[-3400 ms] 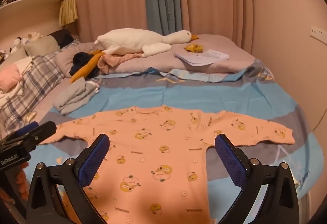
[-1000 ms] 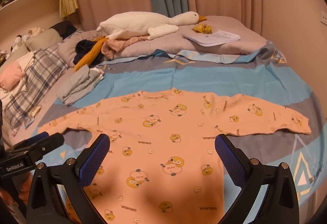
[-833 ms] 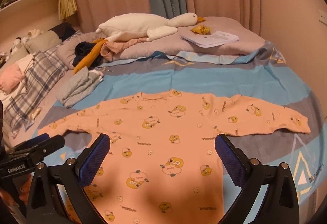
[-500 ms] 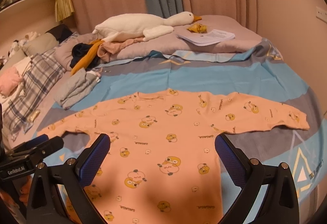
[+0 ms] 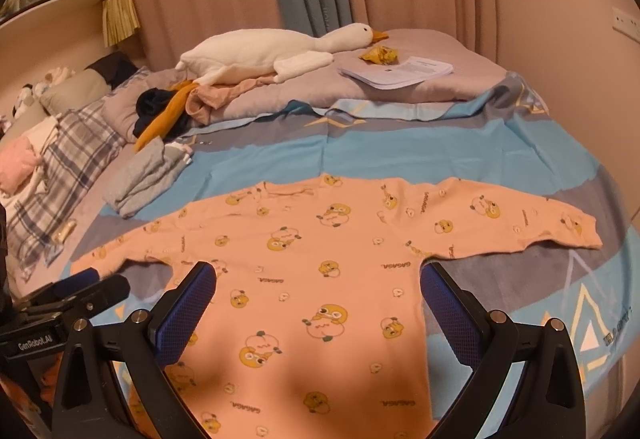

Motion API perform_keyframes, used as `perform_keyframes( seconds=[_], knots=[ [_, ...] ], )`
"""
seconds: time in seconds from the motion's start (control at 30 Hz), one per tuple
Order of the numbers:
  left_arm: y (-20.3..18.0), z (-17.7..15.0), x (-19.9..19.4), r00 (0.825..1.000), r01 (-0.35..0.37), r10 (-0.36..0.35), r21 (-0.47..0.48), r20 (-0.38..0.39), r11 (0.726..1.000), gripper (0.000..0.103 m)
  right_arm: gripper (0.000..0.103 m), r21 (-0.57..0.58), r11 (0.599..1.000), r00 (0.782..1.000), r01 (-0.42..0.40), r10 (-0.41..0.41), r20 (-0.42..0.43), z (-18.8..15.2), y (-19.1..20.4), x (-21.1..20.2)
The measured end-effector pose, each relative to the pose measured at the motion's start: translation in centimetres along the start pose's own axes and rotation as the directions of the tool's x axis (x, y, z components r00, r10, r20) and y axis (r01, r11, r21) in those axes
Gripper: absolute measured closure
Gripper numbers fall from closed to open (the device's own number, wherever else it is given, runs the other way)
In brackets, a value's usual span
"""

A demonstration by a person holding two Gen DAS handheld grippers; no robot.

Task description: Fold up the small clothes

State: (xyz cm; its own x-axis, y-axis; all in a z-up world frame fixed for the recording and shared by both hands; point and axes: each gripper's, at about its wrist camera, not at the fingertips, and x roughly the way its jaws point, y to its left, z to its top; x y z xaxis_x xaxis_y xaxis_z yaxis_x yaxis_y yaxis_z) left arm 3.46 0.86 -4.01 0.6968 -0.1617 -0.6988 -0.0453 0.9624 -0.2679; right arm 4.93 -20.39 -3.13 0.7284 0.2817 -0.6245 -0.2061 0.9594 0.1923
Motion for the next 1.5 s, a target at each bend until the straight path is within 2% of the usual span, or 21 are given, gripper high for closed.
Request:
perform_keyframes(
  seconds=[0.8, 1.0, 1.27, 1.37, 1.5],
  knots=[
    [-0.5, 0.1, 0.7, 1.000, 0.022, -0.022, 0.016, -0.010, 1.000, 0.005, 0.001, 0.026, 0.999, 1.000, 0.021, -0.021, -0.004, -0.3, -1.0, 0.1],
    [-0.6, 0.1, 2.0, 0.998, 0.038, -0.037, 0.011, -0.046, 0.999, 0.005, 0.008, 0.057, 0.998, 0.999, 0.036, -0.034, -0.027, -0.4, -1.8, 0.5],
    [-1.1, -0.1, 4.2, 0.990, 0.091, -0.091, -0.006, -0.110, 0.996, 0.005, 0.012, 0.136, 0.990, 0.998, 0.043, -0.037, -0.045, -0.3, -4.0, 1.1],
    [-0.9, -0.5, 5.5, 0.981, 0.119, -0.123, -0.033, -0.154, 0.992, 0.009, 0.016, 0.174, 0.984, 0.998, 0.048, -0.041, -0.041, 0.1, -5.5, 1.3],
    [-0.5, -1.2, 7.5, 0.967, 0.121, -0.134, -0.070, -0.217, 0.990, 0.023, 0.023, 0.277, 0.960, 0.999, 0.049, -0.044, -0.022, 1.0, -9.5, 1.5]
  ],
)
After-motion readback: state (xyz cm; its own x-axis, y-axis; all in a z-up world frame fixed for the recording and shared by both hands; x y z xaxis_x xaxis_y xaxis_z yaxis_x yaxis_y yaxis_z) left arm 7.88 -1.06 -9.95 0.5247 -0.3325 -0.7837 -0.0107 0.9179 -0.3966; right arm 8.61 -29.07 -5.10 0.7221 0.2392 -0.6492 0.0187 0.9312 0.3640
